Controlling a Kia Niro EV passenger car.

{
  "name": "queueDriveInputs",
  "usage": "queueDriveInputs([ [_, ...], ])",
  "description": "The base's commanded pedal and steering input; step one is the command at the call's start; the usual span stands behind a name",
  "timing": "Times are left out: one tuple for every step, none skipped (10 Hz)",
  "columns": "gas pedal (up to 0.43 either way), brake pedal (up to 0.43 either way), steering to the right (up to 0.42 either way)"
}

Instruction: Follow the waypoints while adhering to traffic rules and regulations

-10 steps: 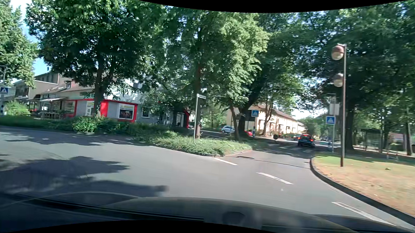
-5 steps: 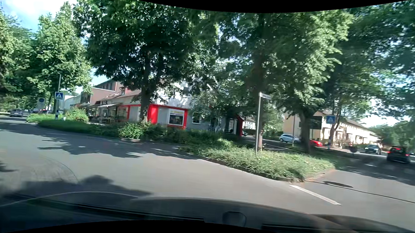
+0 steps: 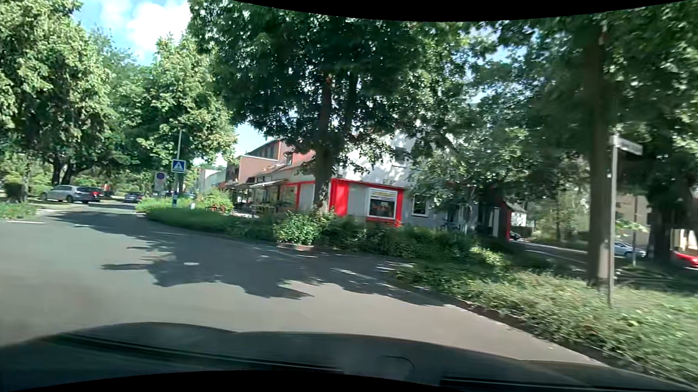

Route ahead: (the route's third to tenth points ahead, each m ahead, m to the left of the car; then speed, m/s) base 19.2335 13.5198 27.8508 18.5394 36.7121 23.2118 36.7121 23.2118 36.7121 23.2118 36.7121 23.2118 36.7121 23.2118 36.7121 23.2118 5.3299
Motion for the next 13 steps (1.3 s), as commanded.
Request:
queueDriveInputs([
  [0.079, 0.006, -0.385],
  [0.079, 0.006, -0.397],
  [0.079, 0.006, -0.403],
  [0.079, 0.006, -0.404],
  [0.079, 0.006, -0.404],
  [0.079, 0.006, -0.403],
  [0.079, 0.006, -0.398],
  [0.067, 0.006, -0.391],
  [0.067, 0.006, -0.383],
  [0.067, 0.006, -0.371],
  [0.067, 0.006, -0.358],
  [0.059, 0.006, -0.348],
  [0.047, 0.006, -0.339],
])
